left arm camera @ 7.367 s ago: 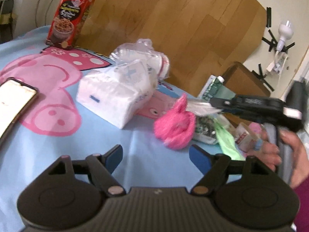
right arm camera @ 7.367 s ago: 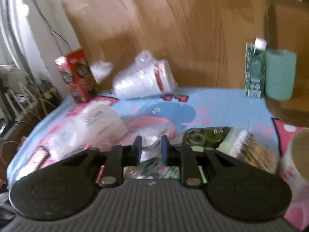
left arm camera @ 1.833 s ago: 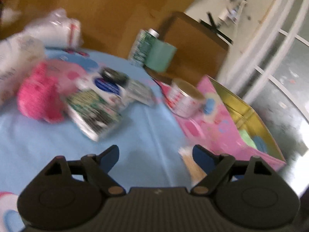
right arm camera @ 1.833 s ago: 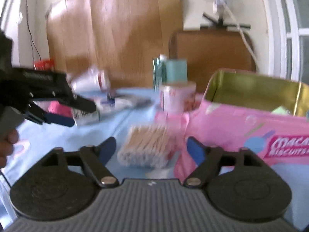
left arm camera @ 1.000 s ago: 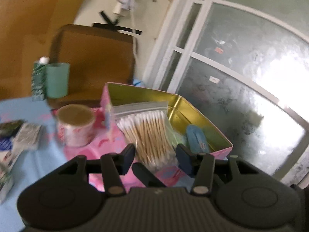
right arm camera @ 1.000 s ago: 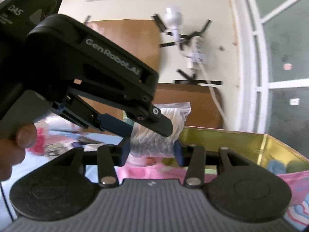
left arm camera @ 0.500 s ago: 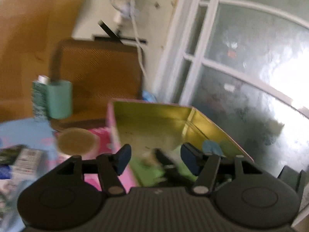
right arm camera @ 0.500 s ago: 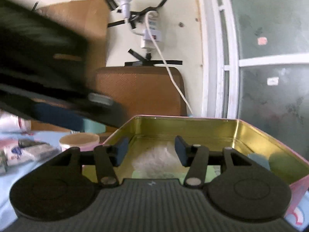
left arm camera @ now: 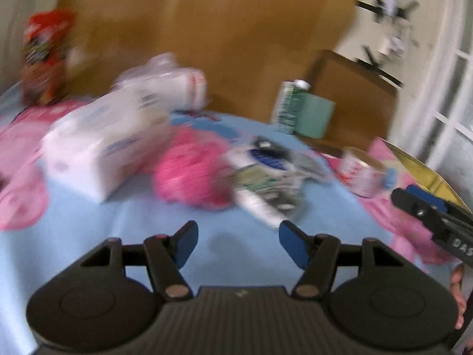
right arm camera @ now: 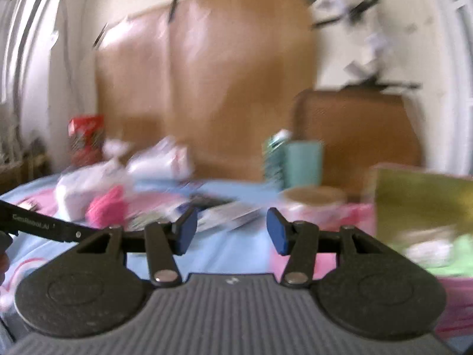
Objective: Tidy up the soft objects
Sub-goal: 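Grasp the white plastic box with the left tool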
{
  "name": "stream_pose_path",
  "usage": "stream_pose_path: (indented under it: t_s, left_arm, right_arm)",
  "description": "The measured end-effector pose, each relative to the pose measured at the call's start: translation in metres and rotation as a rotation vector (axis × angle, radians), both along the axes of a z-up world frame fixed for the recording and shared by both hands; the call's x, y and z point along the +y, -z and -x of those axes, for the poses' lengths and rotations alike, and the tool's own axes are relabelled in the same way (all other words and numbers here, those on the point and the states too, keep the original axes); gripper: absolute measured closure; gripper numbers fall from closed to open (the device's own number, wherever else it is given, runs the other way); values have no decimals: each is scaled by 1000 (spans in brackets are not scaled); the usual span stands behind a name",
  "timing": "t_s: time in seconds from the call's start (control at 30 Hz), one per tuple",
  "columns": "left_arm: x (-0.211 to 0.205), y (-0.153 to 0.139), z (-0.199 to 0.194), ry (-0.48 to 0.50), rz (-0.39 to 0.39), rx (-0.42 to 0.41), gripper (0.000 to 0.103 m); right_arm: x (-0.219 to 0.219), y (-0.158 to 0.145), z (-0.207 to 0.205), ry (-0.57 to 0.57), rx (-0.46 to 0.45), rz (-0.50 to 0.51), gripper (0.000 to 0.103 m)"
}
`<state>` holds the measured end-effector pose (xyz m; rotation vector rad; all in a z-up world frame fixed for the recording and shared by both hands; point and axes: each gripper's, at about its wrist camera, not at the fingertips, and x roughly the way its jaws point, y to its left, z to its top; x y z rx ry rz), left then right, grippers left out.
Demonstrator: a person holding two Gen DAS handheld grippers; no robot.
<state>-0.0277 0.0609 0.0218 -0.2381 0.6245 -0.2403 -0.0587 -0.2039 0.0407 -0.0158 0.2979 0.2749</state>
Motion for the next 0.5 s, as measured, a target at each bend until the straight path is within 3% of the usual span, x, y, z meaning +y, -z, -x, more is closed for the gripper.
stream_pose_path:
  t_s: [0.1,0.2,0.37,0.5]
  left_arm:
    - [14,9,-2,-38,11,-10,41]
    - [19,13,-2,-36,51,-16,41]
    - [19,13,0,-16,56,-24,40]
    - [14,14,-2,-4,50,-25,36]
  right_arm:
    - [25,2,-31,-16,70,-14,48]
    - [43,3,-72,49,142,-33,43]
    - [57,19,-126,185,272,-21,31]
    - [41,32,-136,209,346,-109,37]
